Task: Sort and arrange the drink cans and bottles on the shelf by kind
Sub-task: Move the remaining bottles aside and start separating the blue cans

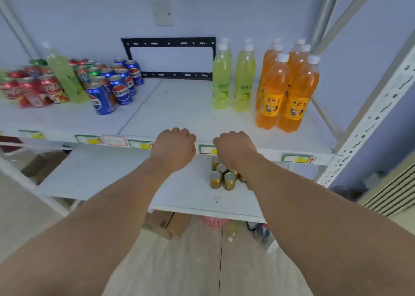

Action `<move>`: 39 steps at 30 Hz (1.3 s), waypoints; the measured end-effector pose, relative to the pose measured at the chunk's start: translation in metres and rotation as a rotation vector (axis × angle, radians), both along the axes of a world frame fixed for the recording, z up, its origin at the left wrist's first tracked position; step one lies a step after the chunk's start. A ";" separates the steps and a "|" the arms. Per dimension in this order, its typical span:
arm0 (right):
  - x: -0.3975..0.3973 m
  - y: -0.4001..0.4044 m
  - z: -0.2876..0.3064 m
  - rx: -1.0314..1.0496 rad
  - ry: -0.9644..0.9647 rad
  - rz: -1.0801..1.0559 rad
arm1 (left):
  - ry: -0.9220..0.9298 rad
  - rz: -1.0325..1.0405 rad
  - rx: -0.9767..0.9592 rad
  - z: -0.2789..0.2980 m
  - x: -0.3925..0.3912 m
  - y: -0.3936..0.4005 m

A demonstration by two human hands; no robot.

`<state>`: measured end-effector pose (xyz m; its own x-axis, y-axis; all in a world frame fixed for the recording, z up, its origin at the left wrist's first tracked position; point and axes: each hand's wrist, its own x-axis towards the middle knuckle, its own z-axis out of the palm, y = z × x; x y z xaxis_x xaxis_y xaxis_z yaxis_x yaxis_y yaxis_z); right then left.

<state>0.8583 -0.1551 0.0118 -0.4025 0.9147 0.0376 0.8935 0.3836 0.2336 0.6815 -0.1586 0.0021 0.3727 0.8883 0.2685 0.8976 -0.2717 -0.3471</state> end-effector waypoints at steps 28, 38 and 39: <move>-0.501 0.130 0.042 0.041 0.415 0.058 | -0.331 0.226 0.198 0.037 -0.467 0.086; -0.569 0.305 0.004 -0.270 1.246 -0.240 | -0.688 0.283 0.202 0.039 -0.533 0.224; -0.573 0.317 0.003 -0.307 1.305 -0.247 | -0.710 0.280 0.205 0.039 -0.539 0.235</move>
<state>0.2856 0.1618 0.0150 -0.0569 0.9973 0.0457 0.4487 0.0664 -0.8912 0.1428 0.0762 0.0416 -0.1796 0.8306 0.5271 0.9489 0.0050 0.3155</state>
